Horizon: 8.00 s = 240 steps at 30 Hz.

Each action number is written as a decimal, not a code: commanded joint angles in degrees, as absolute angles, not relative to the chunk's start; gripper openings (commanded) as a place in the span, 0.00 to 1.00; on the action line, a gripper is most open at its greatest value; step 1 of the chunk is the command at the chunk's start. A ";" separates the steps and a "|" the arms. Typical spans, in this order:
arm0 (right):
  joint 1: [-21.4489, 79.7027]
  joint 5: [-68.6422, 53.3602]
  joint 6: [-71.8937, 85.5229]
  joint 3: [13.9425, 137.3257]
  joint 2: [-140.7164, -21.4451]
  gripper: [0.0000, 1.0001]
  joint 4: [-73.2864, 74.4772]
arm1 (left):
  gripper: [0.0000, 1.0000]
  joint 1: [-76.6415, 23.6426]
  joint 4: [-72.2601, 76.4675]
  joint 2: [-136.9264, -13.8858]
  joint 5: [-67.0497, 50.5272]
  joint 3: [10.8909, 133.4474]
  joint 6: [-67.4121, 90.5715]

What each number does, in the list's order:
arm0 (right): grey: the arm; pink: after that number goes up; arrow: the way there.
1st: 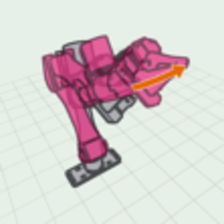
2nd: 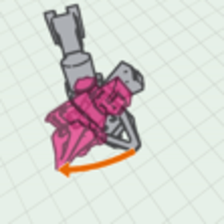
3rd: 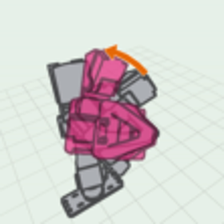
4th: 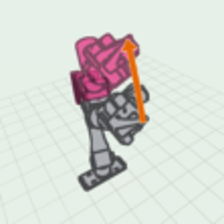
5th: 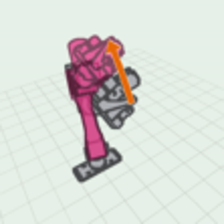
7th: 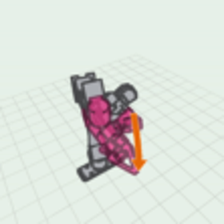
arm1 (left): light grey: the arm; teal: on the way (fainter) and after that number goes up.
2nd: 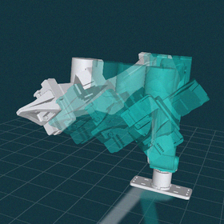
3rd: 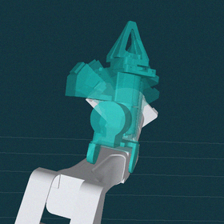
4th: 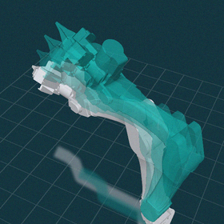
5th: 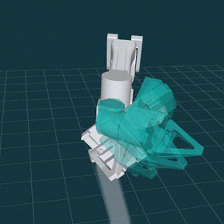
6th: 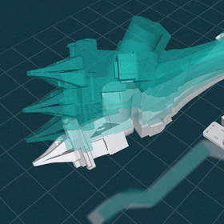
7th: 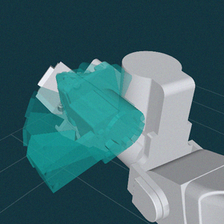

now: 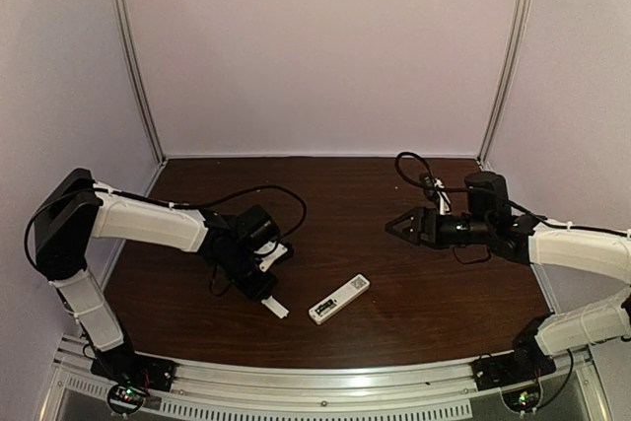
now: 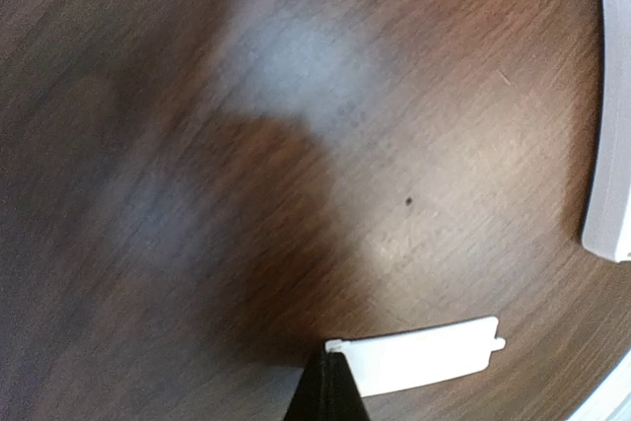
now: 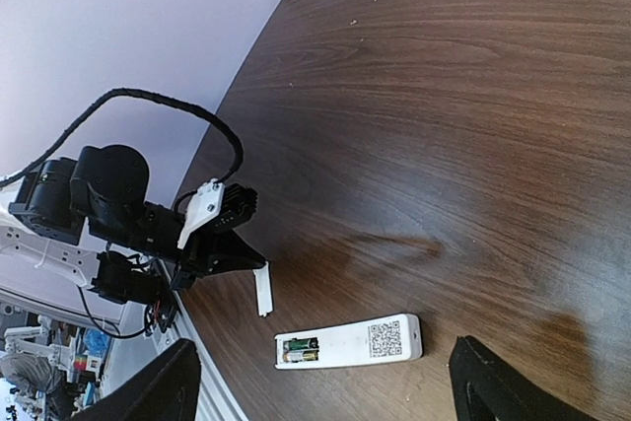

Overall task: Load the batteries into the remote control
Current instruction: Pick up the battery cover from the center of the board, then pass from the left arm to the right, then pass from the right arm to the left, then pass from the left arm to the right, then pass from the right arm to the left

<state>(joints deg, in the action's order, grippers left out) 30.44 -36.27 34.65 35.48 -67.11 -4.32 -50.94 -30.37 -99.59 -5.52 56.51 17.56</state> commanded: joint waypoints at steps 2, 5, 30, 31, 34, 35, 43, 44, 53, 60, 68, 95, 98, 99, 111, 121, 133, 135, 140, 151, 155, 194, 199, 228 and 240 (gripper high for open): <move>31.99 -37.38 34.13 37.35 -68.72 0.88 -4.99 | 0.00 -49.03 -31.09 -94.24 -9.87 56.18 16.99; 33.35 -37.96 34.84 37.52 -69.75 0.88 -6.29 | 0.00 -48.15 -31.26 -92.16 -11.01 57.00 17.29; 48.58 -42.21 60.10 42.36 -92.21 0.69 -38.32 | 0.00 -48.88 -21.03 -88.05 -15.91 63.63 23.40; 48.86 -42.26 60.70 42.69 -92.97 0.68 -39.26 | 0.00 -49.07 -20.79 -88.21 -15.99 63.70 23.60; 49.42 -42.24 61.57 43.85 -94.65 0.64 -40.18 | 0.00 -49.35 -20.33 -88.48 -16.18 63.95 23.72; 49.54 -42.19 61.72 44.33 -95.02 0.62 -40.36 | 0.00 -49.37 -20.26 -88.46 -16.12 64.05 23.73; 50.65 -41.80 61.76 47.09 -97.84 0.45 -39.04 | 0.00 -49.48 -20.08 -89.31 -15.81 64.47 24.46; 50.82 -41.71 61.64 47.39 -98.18 0.44 -38.62 | 0.00 -49.53 -20.23 -89.56 -15.53 64.62 24.58; 51.30 -40.09 61.23 48.07 -99.55 0.27 -35.80 | 0.00 -49.52 -19.60 -89.99 -15.57 64.76 25.35; 51.24 -39.02 60.90 47.44 -98.95 0.02 -34.16 | 0.04 -49.55 -18.93 -88.12 -16.81 65.04 22.92; 50.04 -39.30 59.30 45.18 -94.75 0.00 -30.34 | 0.93 -49.53 -18.59 -77.09 -11.38 61.95 11.26; 51.76 -42.10 76.80 40.44 -89.71 0.01 -38.85 | 0.33 -75.96 -6.01 -77.68 27.59 50.55 -31.85; 52.07 -41.90 76.81 40.52 -89.48 0.01 -38.35 | 0.32 -76.63 -3.87 -78.84 29.95 50.49 -31.81; 52.24 -41.80 76.86 40.45 -89.47 0.01 -38.32 | 0.32 -76.90 -3.34 -79.15 30.64 50.58 -31.82; 53.58 -41.70 78.46 40.47 -89.63 0.01 -39.86 | 0.27 -77.42 1.29 -82.58 34.26 50.41 -35.94; 53.90 -41.66 80.41 39.82 -88.74 0.08 -41.19 | 0.05 -77.57 3.02 -84.51 39.70 50.04 -37.63; 45.41 -42.43 74.62 40.47 -79.76 0.56 -40.87 | 0.00 -75.65 -7.39 -78.52 22.22 52.25 -21.24; 43.71 -42.27 66.71 43.05 -77.04 0.56 -31.34 | 0.00 -73.78 -9.30 -77.03 16.25 52.95 -16.32; 42.64 -38.89 49.48 46.31 -71.10 0.54 -15.63 | 0.00 -66.01 -3.96 -70.26 -1.59 50.78 -2.57; 44.09 -45.79 35.26 51.63 -70.02 0.47 -10.20 | 0.00 -57.86 0.32 -71.23 -29.48 53.83 10.19; 44.83 -49.30 30.99 54.24 -69.94 0.45 -5.12 | 0.00 -56.14 -4.47 -74.65 -40.09 56.52 9.70; 53.67 -47.62 27.30 55.26 -73.79 0.00 2.87 | 0.29 -53.82 -9.52 -83.39 -47.29 62.55 10.52; 50.96 -42.38 35.01 50.68 -72.03 0.00 -4.85 | 0.74 -53.76 -4.93 -75.11 -30.06 57.37 12.96; 49.01 -24.48 64.50 35.60 -72.78 0.00 -27.37 | 0.61 -66.22 -12.75 -90.00 7.58 69.46 10.54; 48.96 -26.45 65.34 35.38 -73.30 0.00 -29.74 | 0.45 -66.14 -11.43 -90.78 7.27 69.17 9.15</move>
<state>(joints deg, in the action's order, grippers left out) 48.93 -25.45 64.73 36.10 -72.47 -27.29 -66.22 -12.67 -89.93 7.29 68.03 10.50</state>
